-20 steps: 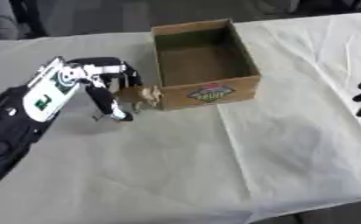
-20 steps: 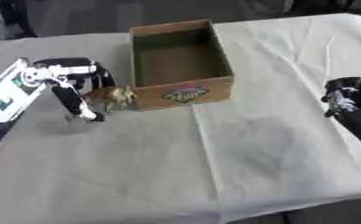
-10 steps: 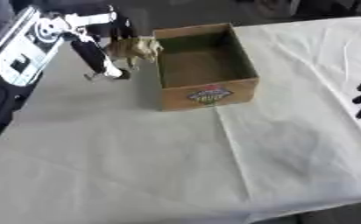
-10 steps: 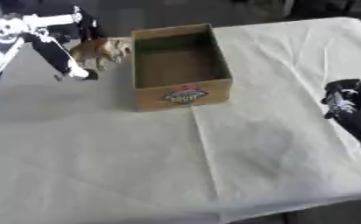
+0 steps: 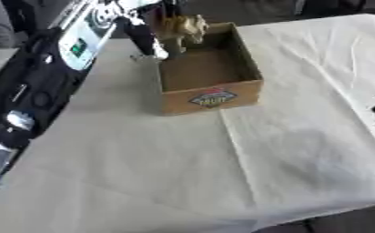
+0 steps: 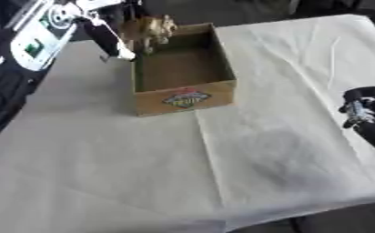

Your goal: Pick up objects on the table and place them in the box.

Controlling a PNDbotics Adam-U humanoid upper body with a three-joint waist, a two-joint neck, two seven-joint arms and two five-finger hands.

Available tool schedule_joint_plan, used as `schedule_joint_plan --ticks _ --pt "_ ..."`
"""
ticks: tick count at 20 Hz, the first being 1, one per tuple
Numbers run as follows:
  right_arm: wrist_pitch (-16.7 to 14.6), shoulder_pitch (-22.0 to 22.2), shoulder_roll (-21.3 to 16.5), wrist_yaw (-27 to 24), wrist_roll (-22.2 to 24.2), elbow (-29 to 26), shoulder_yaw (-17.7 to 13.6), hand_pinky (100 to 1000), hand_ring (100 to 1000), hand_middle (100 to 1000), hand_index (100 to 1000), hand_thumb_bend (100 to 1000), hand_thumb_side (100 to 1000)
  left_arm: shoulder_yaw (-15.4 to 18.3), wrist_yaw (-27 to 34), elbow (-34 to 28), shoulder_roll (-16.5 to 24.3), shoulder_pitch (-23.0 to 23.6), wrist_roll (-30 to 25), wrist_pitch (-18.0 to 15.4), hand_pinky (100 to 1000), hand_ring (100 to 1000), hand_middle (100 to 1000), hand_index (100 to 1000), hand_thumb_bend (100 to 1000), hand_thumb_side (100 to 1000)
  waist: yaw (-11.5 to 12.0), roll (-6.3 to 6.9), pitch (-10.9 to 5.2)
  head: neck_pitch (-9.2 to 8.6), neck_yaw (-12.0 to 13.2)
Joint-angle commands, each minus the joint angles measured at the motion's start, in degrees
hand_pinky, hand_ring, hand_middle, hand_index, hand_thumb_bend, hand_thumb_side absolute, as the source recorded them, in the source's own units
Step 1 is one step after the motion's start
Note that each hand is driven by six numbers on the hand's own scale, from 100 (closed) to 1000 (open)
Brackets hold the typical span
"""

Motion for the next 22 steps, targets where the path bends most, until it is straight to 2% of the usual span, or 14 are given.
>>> schedule_joint_plan --ticks 1,4,6,9,10,12,14,17,19,22 --pt "0.0 -1.1 -0.7 0.0 0.6 -0.6 0.1 376 555 589 629 100 374 2.7 -9.4 4.0 -2.7 -1.3 3.3 -1.7 170 270 232 412 522 100 -0.6 -0.27 -0.41 -0.84 0.6" --pt "0.0 -1.7 -0.5 -0.1 0.9 -0.7 0.4 376 555 589 629 100 374 5.0 -17.6 7.6 -4.8 -0.8 7.9 -3.6 194 283 246 413 539 100 -2.0 -0.08 0.04 -1.44 1.0" --pt "0.0 -1.9 -0.3 -0.1 1.0 -0.7 0.4 376 555 589 629 100 375 6.0 -21.3 9.0 -5.5 -0.6 11.2 -3.3 211 293 256 416 545 100 -3.0 0.06 0.33 -1.79 1.1" --pt "0.0 -2.0 -0.2 -0.1 1.1 -0.7 0.5 376 555 589 628 100 375 6.7 -25.0 10.9 -6.5 -0.2 15.0 -2.0 307 368 337 493 588 100 -3.8 0.08 0.67 -2.02 1.3" --pt "0.0 -2.0 -0.2 -0.1 1.2 -0.7 0.5 376 555 589 628 100 375 6.8 -25.6 11.6 -6.8 0.0 15.4 -1.9 321 378 349 503 592 100 -3.9 0.07 0.72 -2.00 1.3" --pt "0.0 -2.1 -0.1 -0.1 1.1 -0.7 0.5 376 555 589 628 100 375 6.6 -25.8 12.7 -7.3 0.4 14.5 -2.4 450 480 469 619 641 100 -3.8 0.05 0.77 -1.94 1.2" --pt "0.0 -2.0 -0.1 -0.1 1.2 -0.7 0.4 376 555 589 627 100 375 6.4 -25.3 13.2 -7.4 0.8 12.2 -3.4 508 533 531 678 727 100 -3.6 0.03 0.74 -1.86 1.1" --pt "0.0 -1.9 -0.1 -0.1 1.1 -0.6 0.3 376 555 588 626 100 375 6.1 -24.4 12.4 -7.1 1.1 10.5 -4.6 624 646 658 752 879 291 -3.2 -0.04 0.64 -1.72 1.0" --pt "0.0 -1.8 -0.1 0.0 1.1 -0.6 0.3 376 555 588 626 100 374 5.9 -23.8 11.4 -6.8 1.3 10.6 -4.8 712 726 742 796 931 418 -2.8 -0.12 0.50 -1.58 0.9" --pt "0.0 -1.6 -0.1 0.0 1.0 -0.5 0.1 376 555 588 625 100 374 6.0 -22.0 9.4 -6.5 1.6 12.8 -4.5 752 763 783 817 959 473 -1.9 -0.25 0.22 -1.41 0.6"
